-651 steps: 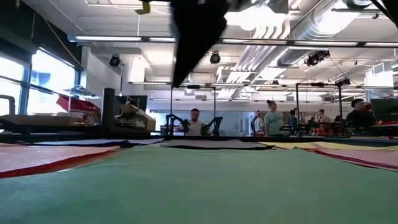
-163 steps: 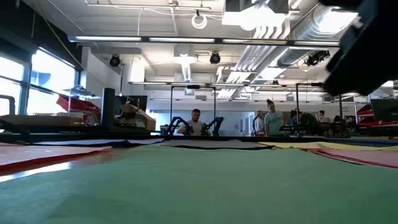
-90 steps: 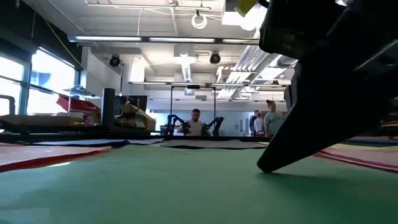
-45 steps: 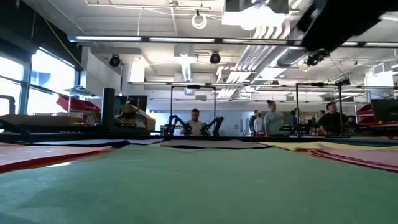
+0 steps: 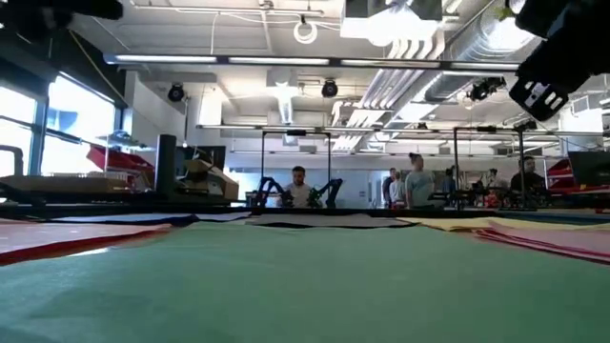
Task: Organize paper
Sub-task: Return to Home Position
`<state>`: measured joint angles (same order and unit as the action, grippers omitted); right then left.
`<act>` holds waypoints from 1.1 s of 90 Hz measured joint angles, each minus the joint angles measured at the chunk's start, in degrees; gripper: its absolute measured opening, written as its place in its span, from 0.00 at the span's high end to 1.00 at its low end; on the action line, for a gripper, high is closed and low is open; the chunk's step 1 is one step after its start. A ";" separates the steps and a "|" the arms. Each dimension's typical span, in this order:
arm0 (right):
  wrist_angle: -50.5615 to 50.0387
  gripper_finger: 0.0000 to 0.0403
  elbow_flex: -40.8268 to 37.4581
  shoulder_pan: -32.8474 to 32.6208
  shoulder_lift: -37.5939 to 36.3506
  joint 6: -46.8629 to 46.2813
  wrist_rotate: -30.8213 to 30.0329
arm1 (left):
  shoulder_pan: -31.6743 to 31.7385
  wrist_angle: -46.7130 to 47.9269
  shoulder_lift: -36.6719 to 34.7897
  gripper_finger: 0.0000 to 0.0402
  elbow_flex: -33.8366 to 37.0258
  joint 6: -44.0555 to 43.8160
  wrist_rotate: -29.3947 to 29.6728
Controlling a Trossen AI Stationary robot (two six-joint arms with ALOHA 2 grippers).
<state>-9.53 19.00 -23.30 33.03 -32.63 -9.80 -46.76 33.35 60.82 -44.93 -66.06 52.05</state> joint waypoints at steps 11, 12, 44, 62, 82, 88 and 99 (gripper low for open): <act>-1.04 1.00 -1.90 2.58 -8.18 3.71 0.02 | 6.26 -16.40 -5.80 1.00 8.74 12.24 -5.60; -1.18 1.00 -2.00 2.81 -8.80 4.15 0.04 | 6.89 -17.81 -6.29 1.00 9.41 13.23 -6.12; -7.53 1.00 -2.07 8.73 -23.05 10.38 1.32 | 20.27 -26.88 -17.98 1.00 18.25 28.25 -14.66; -10.66 1.00 -2.07 11.41 -28.24 12.05 1.42 | 25.42 -27.03 -24.43 1.00 20.35 32.01 -19.92; -12.53 1.00 -2.07 13.15 -31.91 12.34 1.87 | 33.20 -27.35 -29.20 1.00 23.37 33.64 -27.51; -12.53 1.00 -2.07 13.43 -32.49 12.60 1.90 | 35.53 -27.47 -30.18 1.00 23.58 35.04 -29.63; -12.52 1.00 -2.07 13.71 -32.78 13.10 1.91 | 39.60 -27.46 -31.71 1.00 23.58 38.37 -33.87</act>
<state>-22.05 16.93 -9.59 0.25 -19.52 -7.90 -7.16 5.89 29.11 -21.34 -27.70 18.19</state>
